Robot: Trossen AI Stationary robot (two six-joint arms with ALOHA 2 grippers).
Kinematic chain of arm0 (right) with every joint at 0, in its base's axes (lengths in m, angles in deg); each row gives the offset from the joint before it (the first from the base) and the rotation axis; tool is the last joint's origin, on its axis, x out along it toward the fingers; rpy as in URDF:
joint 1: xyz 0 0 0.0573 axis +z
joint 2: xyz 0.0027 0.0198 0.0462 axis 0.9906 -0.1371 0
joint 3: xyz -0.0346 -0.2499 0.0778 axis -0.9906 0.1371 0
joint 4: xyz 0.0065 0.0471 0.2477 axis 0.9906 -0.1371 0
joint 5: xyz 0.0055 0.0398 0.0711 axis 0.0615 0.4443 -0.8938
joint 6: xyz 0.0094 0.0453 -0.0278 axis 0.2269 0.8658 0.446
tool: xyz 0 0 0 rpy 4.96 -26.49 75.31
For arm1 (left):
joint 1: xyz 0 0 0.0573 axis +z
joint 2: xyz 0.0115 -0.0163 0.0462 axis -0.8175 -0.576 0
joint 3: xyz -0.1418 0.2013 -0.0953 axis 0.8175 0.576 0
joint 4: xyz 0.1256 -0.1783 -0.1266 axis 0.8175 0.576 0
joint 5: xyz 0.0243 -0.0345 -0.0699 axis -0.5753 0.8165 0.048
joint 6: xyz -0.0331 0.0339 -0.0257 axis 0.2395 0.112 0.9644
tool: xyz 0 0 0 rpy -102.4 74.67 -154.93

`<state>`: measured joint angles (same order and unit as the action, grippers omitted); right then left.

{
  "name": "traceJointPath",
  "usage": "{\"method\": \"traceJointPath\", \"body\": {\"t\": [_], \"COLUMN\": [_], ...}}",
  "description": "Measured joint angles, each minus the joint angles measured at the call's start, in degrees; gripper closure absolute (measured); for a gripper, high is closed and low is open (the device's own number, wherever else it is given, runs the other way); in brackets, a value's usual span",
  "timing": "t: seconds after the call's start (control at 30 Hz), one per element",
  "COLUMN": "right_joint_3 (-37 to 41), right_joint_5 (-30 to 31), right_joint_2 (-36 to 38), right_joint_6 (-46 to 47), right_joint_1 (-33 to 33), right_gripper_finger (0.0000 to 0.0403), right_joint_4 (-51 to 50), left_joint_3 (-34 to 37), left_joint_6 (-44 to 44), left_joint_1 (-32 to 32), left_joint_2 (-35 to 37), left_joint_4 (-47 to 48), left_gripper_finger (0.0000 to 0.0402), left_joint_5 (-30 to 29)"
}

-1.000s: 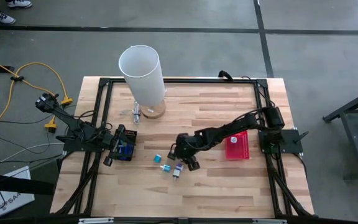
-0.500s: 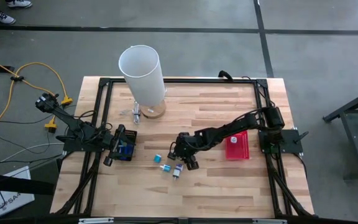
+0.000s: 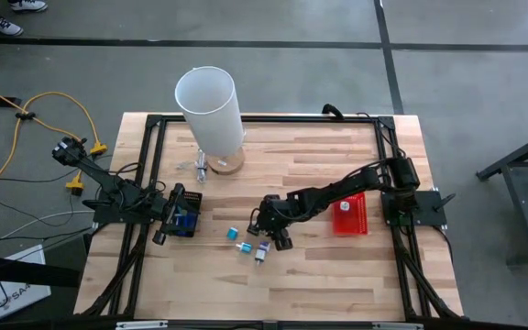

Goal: Pick & Place Office items
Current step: Put the right black charger adapter into the red bin

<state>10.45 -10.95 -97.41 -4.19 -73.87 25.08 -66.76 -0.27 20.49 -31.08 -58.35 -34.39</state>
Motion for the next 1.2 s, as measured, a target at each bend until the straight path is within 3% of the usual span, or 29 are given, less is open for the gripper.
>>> {"method": "traceJointPath", "body": {"t": [0.7, 1.03, 1.2], "right_joint_3": [0.00, 0.00, 0.00], "right_joint_5": [0.90, 0.90, 0.89], "right_joint_2": [0.00, 0.00, 0.00], "right_joint_6": [0.76, 1.00, 3.06], "right_joint_1": [0.00, 0.00, 0.02], "right_gripper_finger": [0.0223, 0.0158, 0.0149], "right_joint_4": [-0.27, -0.27, -0.39], "left_joint_3": [0.00, 0.00, 0.00], "left_joint_6": [0.00, 0.00, 0.00], "left_joint_1": [0.00, 0.00, 0.00], "left_joint_2": [0.00, 0.00, 0.02], "left_joint_4": [-0.01, -0.02, 0.00], "left_gripper_finger": [0.0169, 0.0169, 0.0169], "left_joint_5": [0.01, -0.01, 0.00]}}
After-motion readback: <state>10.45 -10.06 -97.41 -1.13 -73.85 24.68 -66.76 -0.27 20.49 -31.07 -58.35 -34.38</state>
